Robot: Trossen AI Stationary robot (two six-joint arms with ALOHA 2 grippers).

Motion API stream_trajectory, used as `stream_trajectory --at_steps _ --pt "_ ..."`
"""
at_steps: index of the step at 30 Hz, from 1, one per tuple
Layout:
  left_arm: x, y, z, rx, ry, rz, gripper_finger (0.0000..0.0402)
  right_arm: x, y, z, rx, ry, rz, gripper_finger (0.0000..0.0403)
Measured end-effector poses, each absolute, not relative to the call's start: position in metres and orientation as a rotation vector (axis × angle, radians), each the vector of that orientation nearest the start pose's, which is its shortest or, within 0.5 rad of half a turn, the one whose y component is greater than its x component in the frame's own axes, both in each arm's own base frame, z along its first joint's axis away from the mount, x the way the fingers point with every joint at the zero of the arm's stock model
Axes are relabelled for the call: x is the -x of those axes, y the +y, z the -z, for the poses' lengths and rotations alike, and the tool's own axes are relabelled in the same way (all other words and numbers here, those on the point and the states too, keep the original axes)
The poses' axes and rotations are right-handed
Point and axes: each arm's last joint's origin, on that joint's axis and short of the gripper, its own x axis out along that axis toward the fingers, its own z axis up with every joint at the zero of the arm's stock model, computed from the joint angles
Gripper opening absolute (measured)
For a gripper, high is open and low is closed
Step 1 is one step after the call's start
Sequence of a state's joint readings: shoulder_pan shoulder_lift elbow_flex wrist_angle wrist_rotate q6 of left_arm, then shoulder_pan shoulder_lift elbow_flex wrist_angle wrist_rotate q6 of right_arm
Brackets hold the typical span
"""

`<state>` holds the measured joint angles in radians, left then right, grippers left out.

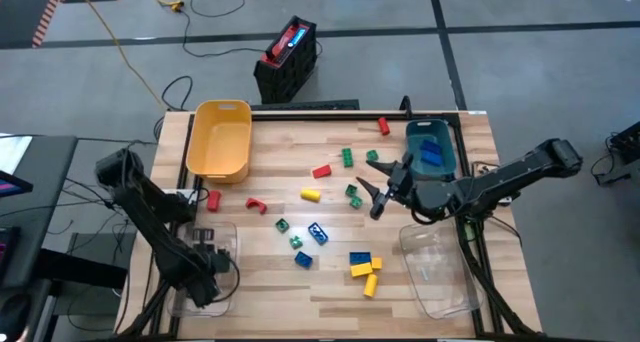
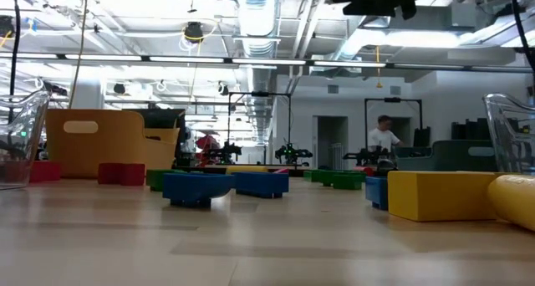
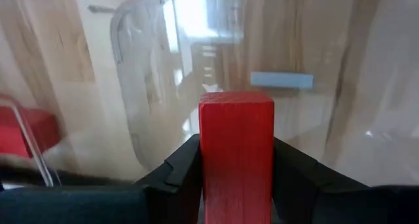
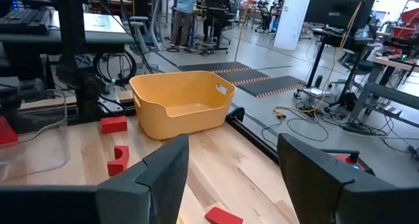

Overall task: Sort blocks
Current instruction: Put the red wooden block into the left transparent bin, then adjust the yellow bin

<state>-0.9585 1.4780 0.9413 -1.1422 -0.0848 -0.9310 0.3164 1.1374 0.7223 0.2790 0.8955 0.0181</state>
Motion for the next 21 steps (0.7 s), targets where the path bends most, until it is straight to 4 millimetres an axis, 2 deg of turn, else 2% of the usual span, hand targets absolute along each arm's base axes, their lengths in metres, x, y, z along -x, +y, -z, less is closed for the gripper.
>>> stream_trajectory --at_steps 6,11,18,21 --pt "-0.131 -0.181 -0.185 -0.117 1.538 -0.099 0.0139 -0.237 0.055 -0.287 0.062 0.109 0.574 0.0249" --pt "-0.131 -0.182 -0.179 -0.067 1.536 -0.079 0.0164 -0.237 0.055 -0.288 0.061 0.109 0.574 0.0249" --pt "-0.127 -0.179 -0.181 -0.09 1.592 -0.078 0.0188 -0.237 0.055 -0.287 0.063 0.11 0.573 0.0249" --pt "-0.121 -0.172 -0.192 -0.078 1.64 -0.099 0.0189 -0.237 0.055 -0.287 0.067 0.113 0.574 0.0249"
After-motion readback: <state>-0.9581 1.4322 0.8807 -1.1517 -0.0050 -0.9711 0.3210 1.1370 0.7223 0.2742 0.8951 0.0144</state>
